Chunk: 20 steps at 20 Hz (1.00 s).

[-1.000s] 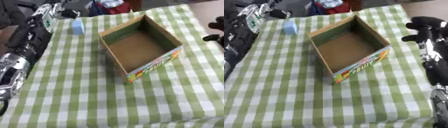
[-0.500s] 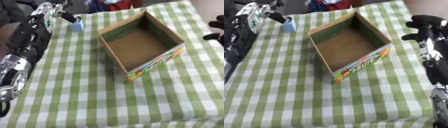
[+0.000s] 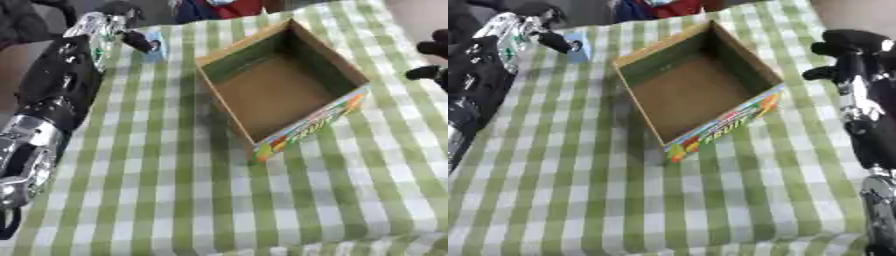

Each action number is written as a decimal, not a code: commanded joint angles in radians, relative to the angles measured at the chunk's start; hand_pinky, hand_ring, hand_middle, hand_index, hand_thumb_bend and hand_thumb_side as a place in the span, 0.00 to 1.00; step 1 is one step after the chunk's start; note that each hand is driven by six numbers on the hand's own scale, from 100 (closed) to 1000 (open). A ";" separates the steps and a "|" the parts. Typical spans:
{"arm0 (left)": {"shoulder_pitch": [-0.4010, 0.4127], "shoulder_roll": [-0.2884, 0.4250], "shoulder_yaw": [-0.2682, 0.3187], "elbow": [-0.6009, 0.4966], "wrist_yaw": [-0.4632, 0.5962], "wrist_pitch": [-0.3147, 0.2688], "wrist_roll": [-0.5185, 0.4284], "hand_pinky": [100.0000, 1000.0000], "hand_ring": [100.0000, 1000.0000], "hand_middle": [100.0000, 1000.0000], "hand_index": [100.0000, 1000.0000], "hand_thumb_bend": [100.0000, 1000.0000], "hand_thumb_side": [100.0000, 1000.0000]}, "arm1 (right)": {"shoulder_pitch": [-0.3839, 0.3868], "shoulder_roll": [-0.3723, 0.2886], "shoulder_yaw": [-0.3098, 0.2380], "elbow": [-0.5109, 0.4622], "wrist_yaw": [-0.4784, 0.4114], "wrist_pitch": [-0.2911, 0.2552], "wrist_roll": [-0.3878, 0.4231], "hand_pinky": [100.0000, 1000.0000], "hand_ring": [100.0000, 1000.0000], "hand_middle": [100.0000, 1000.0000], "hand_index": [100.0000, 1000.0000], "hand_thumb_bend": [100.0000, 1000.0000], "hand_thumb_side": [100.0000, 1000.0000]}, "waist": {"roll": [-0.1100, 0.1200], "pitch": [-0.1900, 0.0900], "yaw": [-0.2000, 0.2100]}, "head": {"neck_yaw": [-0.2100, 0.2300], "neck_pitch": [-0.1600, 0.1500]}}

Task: Pick up objects on the table and place them in the box.

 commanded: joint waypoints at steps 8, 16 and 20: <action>-0.005 0.027 0.011 -0.006 -0.006 0.034 0.051 0.78 0.79 0.82 0.89 0.29 0.41 | -0.013 -0.002 -0.006 -0.019 0.001 -0.003 0.003 0.57 0.75 0.69 0.71 0.00 0.27 | -0.008 -0.005 -0.001 | 0.008 -0.014; -0.005 0.031 0.013 -0.006 0.006 0.042 0.064 0.77 0.78 0.80 0.90 0.30 0.43 | -0.015 0.001 -0.006 -0.020 0.001 -0.004 0.004 0.57 0.75 0.69 0.71 0.00 0.27 | -0.011 0.014 -0.006 | 0.013 -0.025; -0.004 0.031 0.014 -0.004 0.011 0.051 0.061 0.77 0.77 0.80 0.91 0.30 0.45 | -0.017 0.003 -0.006 -0.020 0.001 -0.004 0.005 0.57 0.75 0.69 0.71 0.00 0.26 | -0.012 0.023 -0.009 | 0.012 -0.027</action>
